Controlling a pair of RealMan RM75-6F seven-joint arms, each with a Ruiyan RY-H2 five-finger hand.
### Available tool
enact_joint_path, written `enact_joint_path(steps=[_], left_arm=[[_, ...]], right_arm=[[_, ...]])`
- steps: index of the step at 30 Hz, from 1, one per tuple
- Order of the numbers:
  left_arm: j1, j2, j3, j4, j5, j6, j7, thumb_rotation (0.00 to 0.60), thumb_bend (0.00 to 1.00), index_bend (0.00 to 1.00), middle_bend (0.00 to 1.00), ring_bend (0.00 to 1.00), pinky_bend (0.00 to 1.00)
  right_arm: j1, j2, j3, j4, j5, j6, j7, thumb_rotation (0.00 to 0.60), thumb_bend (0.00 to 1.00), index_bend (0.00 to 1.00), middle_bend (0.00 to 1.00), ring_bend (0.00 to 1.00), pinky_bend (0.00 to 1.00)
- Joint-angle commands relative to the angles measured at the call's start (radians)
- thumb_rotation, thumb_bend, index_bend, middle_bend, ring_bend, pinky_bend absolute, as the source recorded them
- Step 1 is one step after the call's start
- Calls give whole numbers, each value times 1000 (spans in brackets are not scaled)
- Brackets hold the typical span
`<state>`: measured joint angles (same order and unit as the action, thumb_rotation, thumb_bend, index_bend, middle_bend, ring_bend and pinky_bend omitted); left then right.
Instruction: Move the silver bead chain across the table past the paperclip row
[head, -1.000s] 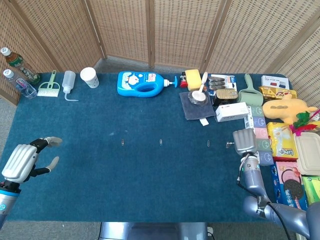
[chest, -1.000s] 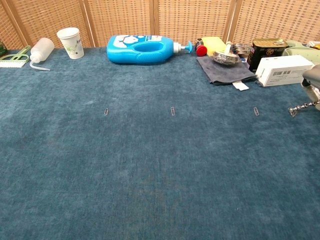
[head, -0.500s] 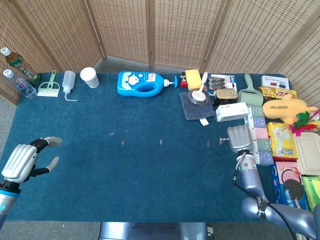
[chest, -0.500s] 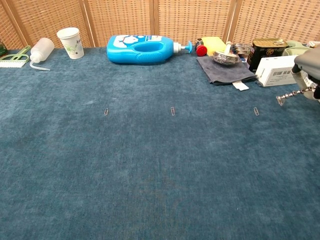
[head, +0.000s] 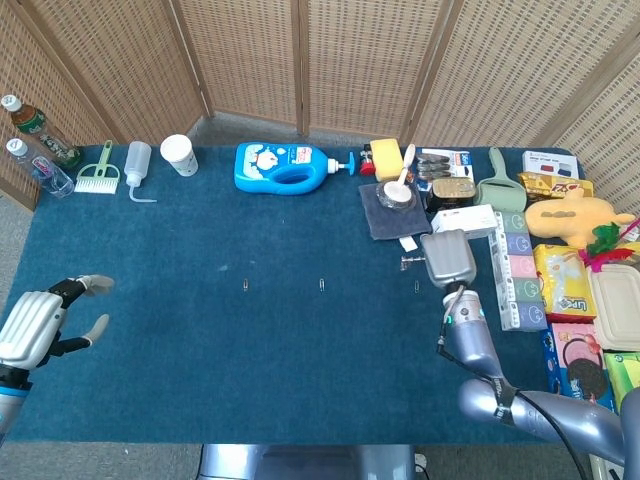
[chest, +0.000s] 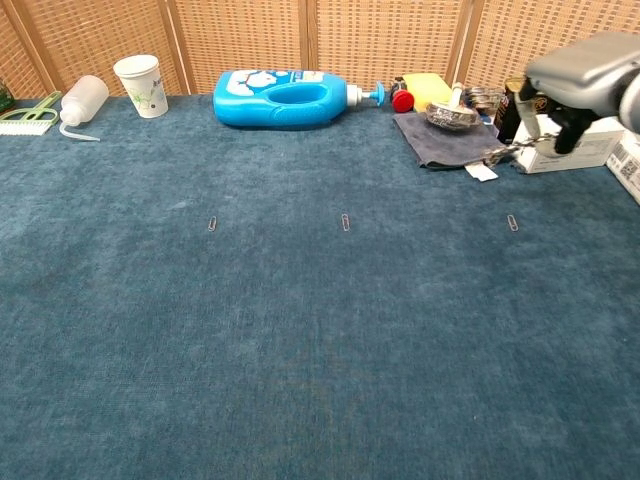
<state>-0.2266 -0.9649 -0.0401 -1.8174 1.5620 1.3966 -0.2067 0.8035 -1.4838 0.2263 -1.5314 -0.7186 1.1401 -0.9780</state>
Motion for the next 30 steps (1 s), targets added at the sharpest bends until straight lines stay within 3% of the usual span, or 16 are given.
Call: enact_joint_path(steps=[1, 20, 26, 30], left_arm=[[4, 2, 2, 1, 0, 3, -4, 581, 353, 286, 394, 395, 724], [34, 23, 12, 23, -7, 24, -29, 582, 353, 286, 394, 395, 725], [34, 21, 12, 29, -6, 21, -34, 582, 353, 286, 394, 395, 725], [34, 19, 12, 32, -8, 18, -35, 581, 353, 286, 394, 395, 725]], right_arm=[[29, -26, 12, 14, 19, -17, -7, 600, 444, 611, 912, 983, 986], [162, -202, 29, 241, 127, -110, -26, 600, 447, 561, 876, 940, 964], [169, -220, 21, 269, 124, -117, -7, 600, 452, 449, 743, 822, 859], [170, -221, 14, 280, 117, -111, -3, 600, 452, 285, 588, 656, 753]])
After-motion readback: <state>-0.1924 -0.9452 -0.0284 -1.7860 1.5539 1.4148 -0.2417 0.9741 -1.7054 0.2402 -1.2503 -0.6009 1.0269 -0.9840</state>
